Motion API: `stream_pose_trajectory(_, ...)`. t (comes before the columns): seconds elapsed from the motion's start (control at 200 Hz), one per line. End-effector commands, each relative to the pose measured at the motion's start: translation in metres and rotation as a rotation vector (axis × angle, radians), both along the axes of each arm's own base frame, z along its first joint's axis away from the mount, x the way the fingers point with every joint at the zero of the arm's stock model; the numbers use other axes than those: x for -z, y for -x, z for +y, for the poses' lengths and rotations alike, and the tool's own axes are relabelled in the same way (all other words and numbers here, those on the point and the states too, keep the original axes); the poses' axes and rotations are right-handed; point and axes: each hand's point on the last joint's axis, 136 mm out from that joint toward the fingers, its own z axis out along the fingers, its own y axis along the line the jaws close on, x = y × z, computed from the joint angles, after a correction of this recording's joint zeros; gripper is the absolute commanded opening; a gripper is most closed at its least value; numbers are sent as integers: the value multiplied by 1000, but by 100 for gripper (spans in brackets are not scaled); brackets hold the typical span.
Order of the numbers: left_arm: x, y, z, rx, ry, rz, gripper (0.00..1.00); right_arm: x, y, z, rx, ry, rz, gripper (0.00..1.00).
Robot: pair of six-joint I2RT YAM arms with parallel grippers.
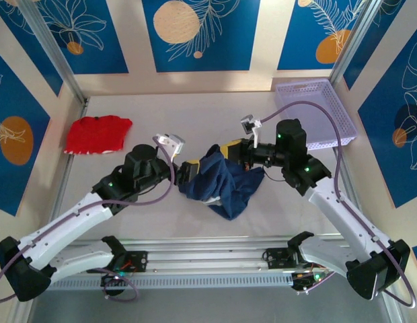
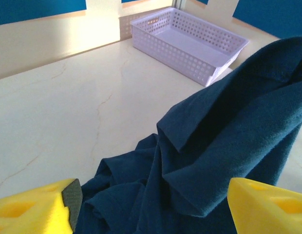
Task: Fold the inside-out t-shirt
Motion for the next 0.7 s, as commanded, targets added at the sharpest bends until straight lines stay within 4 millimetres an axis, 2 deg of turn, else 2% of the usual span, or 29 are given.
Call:
stream_pose_trajectory(0.0, -21, -8, -8, 4, -20, -60, 79, -9, 3, 3, -22, -5, -48, 0)
stream_pose_trajectory(0.165, -30, -17, -24, 49, -33, -58, 79, -2, 8, 0, -32, 40, -96, 0)
stream_pose_trajectory(0.295, -24, -18, -42, 129, -56, -21, 79, 0, 12, -1, -45, 46, -100, 0)
stream_pose_trajectory(0.4, -22, -26, -46, 128, -63, -9, 77, 2, 13, 0, -54, 47, -99, 0)
stream_pose_trajectory(0.695, -5, -47, -58, 156, -63, 59, 53, 1, 20, -2, -76, 44, -124, 0)
